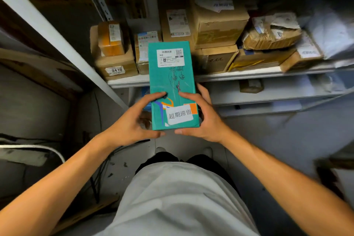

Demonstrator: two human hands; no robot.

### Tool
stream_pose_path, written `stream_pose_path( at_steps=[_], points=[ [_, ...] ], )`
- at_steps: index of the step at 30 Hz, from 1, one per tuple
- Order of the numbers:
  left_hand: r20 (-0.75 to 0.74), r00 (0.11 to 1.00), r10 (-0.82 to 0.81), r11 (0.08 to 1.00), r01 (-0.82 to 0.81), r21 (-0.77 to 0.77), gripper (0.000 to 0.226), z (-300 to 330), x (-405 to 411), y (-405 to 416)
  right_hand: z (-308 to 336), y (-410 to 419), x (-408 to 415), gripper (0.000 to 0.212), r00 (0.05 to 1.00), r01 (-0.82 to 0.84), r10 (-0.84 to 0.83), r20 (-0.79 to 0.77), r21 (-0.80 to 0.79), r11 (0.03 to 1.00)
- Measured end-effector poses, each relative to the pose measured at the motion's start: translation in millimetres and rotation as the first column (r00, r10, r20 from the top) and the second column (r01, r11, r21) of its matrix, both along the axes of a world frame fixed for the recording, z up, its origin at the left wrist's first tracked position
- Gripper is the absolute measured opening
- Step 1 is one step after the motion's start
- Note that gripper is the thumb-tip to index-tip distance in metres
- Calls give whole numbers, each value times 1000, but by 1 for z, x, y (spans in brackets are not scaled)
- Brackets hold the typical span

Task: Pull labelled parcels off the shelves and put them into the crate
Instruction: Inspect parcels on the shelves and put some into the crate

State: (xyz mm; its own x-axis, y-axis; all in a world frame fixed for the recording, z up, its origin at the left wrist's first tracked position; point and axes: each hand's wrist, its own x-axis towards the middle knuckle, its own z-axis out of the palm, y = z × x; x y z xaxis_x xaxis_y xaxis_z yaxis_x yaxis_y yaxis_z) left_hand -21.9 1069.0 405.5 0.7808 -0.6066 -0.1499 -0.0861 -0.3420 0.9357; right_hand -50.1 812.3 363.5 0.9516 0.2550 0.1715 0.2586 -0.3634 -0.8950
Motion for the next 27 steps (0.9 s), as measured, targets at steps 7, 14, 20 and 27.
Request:
stream_pose_path(
  at_steps=[7, 14, 20, 27],
  points=[
    [57, 991, -124, 992, 125, -6, 86, -3, -11, -27, 0, -23, -49, 87, 990, 137, -137, 15, 36, 990],
    [80, 960, -267, 962, 270, -27, 87, -9, -17, -88, -3, -57, -83, 90, 923, 384, -363, -127, 227, 895],
    [-2, 921, -389, 921, 388, -40, 94, -14, -16, -176, -3, -126, -113, 90, 837, 544, -491, -244, 268, 795],
    [-232, 837, -496, 867, 461, -188, 95, -27, -29, -303, -11, -204, -164, 76, 649, 760, -730, -216, 236, 606]
  ],
)
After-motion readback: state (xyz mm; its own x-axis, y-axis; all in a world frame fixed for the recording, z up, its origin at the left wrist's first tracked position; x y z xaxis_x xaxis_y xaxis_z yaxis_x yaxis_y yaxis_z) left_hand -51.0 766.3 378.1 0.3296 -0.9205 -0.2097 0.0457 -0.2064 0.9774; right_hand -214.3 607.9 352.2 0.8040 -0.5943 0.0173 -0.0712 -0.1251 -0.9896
